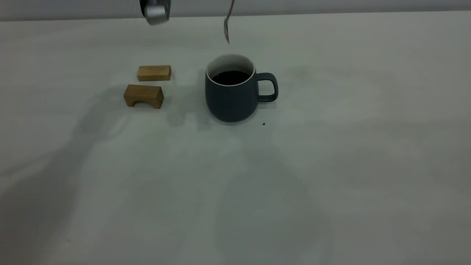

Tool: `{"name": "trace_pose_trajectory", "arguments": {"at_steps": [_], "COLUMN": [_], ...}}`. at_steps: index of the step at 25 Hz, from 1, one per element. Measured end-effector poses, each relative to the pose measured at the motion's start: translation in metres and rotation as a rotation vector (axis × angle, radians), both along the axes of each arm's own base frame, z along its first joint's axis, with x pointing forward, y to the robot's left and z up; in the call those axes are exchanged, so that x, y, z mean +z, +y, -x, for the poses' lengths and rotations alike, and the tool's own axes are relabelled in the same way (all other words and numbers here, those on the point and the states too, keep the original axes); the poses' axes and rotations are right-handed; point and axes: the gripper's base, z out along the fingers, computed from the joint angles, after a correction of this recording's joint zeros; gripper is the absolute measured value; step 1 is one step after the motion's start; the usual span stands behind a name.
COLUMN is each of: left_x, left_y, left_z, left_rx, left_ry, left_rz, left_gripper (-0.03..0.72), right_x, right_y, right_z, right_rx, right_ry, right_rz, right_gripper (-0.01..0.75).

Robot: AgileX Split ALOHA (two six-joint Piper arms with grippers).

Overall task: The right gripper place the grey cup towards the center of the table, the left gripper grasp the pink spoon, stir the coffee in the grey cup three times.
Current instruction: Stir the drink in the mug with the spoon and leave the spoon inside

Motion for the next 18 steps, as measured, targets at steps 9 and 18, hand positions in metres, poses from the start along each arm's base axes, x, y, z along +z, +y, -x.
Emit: {"name": "trace_pose_trajectory", "arguments": {"at_steps": [9,18], "left_x": [-0.048,-0.103], "left_y": [-0.002,-0.016], "left_z": [-0.003,0.004], "left_rx": [0.043,0.032], "left_ry": [0.102,0.061], "left_rz": [0.008,0.026], "left_gripper": [0.154,0.154], "right_x": [0.000,0.000], "right_y": [0.000,0.000], "right_z": [0.000,0.000], "right_rx": [0.000,0.000], "right_ry": [0.000,0.000], "right_rz": [0.000,0.000], "right_gripper": [0.438,0.438]}}
